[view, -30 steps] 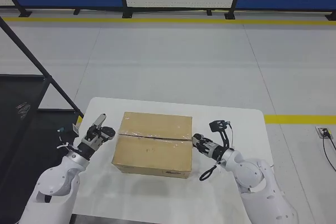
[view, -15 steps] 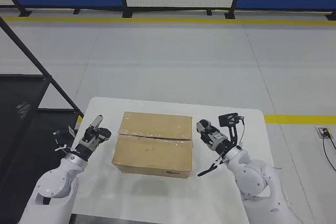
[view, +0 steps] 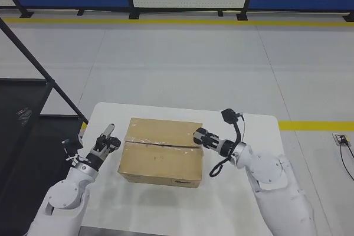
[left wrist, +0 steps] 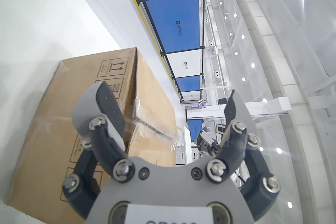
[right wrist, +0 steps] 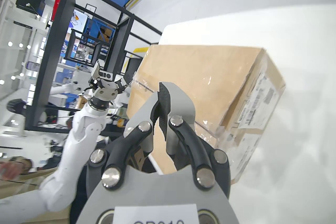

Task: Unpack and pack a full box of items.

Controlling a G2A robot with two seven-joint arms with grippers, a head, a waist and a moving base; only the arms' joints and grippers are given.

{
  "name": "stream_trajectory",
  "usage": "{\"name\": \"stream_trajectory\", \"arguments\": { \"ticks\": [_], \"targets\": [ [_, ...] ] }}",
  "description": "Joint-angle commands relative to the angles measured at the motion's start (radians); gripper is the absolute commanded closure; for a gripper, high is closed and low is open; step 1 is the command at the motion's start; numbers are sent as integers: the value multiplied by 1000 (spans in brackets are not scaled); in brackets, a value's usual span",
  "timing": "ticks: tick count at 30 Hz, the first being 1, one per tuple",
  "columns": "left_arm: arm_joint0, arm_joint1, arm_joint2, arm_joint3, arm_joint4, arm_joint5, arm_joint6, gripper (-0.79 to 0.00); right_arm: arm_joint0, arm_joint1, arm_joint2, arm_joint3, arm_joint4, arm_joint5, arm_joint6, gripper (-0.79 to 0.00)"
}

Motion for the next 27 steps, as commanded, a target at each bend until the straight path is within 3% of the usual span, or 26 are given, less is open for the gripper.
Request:
{"name": "stream_trajectory", "arguments": {
  "ticks": [1,9,18,27],
  "targets": [
    [1,-1,2,-2,-1,-1,3,-785,45,-1,-8,40,13,59,28,0],
    [9,-2,-9,-6,-3,-3,10,-785,41,-1,-8,41,13,62,24,0],
    [3,-4,1,-11,3,-1,10,-785,123,-5,-102,106,-67,297,75,0],
    [2,-5,-2,-2,3,-2,4,-785,183,-7,-151,180,-69,353,109,0]
  ]
}}
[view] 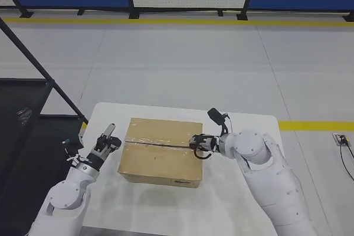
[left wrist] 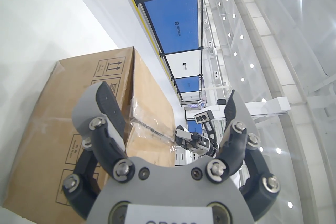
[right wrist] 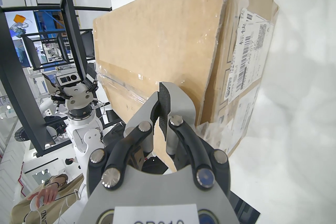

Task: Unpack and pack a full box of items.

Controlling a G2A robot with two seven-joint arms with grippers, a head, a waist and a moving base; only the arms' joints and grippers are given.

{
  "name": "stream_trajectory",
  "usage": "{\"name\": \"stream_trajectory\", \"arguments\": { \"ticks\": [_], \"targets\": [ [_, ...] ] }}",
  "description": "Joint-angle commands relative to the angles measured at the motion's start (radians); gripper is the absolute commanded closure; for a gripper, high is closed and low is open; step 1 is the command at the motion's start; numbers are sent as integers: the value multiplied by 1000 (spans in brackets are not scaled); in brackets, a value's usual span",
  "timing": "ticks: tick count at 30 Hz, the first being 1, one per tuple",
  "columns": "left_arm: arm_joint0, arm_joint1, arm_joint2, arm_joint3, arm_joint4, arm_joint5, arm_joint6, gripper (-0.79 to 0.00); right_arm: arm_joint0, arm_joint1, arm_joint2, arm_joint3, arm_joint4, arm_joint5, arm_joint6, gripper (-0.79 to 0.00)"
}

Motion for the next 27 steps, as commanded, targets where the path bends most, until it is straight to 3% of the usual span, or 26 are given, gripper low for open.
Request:
{"name": "stream_trajectory", "arguments": {
  "ticks": [1,17,27],
  "targets": [
    [0,0,-2,0,0,-1,-2,-785,5,-2,-12,7,-4,6,-24,0],
    [27,2,-40,-4,-13,-20,-5,-785,72,-41,-158,89,38,23,-143,0],
    [59,5,-73,-10,-29,-33,-9,-785,160,-99,-275,207,122,26,-253,0]
  ]
}}
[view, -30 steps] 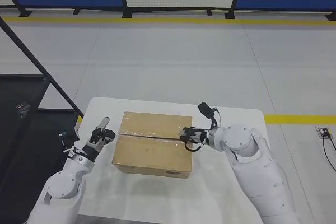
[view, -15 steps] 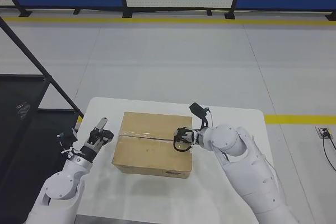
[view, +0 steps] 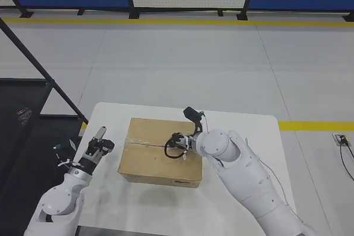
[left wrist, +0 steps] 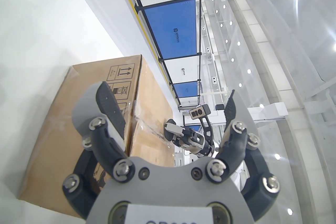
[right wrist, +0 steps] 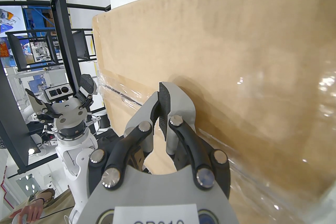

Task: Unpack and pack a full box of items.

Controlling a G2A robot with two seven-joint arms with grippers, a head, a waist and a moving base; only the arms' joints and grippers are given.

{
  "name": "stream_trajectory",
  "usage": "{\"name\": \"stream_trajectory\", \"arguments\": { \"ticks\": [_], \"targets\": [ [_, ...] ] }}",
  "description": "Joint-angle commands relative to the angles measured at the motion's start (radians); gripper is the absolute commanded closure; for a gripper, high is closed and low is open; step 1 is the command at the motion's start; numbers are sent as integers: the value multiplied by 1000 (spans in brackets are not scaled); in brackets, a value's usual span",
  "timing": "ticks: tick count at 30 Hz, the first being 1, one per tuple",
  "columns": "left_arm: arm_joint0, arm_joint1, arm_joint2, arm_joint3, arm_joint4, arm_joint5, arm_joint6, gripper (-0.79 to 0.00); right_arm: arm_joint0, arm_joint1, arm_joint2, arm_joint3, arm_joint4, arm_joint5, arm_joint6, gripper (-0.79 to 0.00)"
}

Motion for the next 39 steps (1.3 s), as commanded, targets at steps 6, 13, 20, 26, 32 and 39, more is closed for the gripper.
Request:
{"name": "stream_trajectory", "arguments": {
  "ticks": [6,13,20,26,32,39],
  "targets": [
    [21,2,-26,-2,-16,-10,-7,-785,65,-46,-77,91,55,-19,-54,0],
    [37,4,-49,-2,-30,-19,-16,-785,117,-95,-143,172,106,-40,-98,0],
    [61,7,-77,0,-48,-31,-27,-785,163,-150,-196,267,166,-75,-144,0],
    [79,9,-95,-1,-56,-36,-34,-785,190,-192,-212,349,235,-149,-181,0],
    [88,10,-105,-3,-56,-37,-37,-785,216,-226,-233,419,262,-183,-171,0],
    [89,11,-107,-5,-50,-29,-45,-785,246,-255,-247,487,276,-229,-107,0]
  ]
}}
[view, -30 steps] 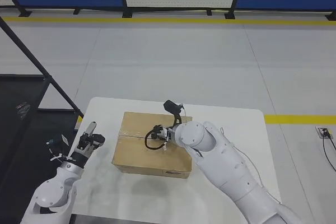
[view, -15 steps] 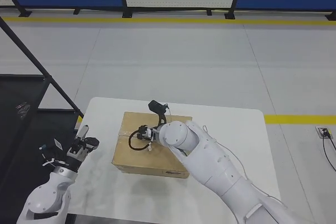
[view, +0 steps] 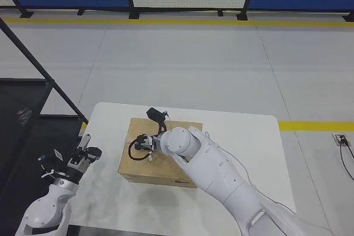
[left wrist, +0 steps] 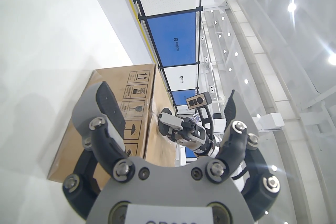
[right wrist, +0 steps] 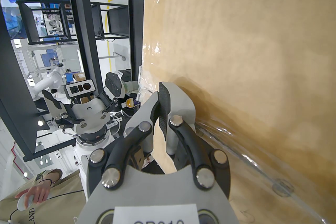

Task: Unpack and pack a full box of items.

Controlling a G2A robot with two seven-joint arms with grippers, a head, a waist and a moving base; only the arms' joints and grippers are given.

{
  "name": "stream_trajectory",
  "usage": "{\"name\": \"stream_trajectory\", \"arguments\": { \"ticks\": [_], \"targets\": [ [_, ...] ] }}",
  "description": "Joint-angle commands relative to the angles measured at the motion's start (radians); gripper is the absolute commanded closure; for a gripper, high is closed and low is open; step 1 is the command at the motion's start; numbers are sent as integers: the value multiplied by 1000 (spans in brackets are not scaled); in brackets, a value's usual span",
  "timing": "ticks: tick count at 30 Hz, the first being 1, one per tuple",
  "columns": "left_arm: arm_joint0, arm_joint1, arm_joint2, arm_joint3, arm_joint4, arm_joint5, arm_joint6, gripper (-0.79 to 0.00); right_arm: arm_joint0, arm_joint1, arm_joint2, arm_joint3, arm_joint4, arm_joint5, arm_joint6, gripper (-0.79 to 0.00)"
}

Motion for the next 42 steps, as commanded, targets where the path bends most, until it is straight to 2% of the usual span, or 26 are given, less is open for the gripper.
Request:
{"name": "stream_trajectory", "arguments": {
  "ticks": [1,8,16,31,42],
  "targets": [
    [-3,0,2,1,3,3,-4,-785,6,-4,0,12,0,-10,22,0],
    [-14,0,13,3,13,8,-14,-785,6,-9,6,20,-15,-21,48,0],
    [-25,0,23,3,20,12,-19,-785,-7,9,36,-10,-59,33,74,0],
    [-46,-1,42,12,25,17,-20,-785,-109,87,121,-233,-221,194,144,0],
    [-61,-3,63,15,32,22,-18,-785,-198,144,222,-380,-309,262,182,0]
  ]
}}
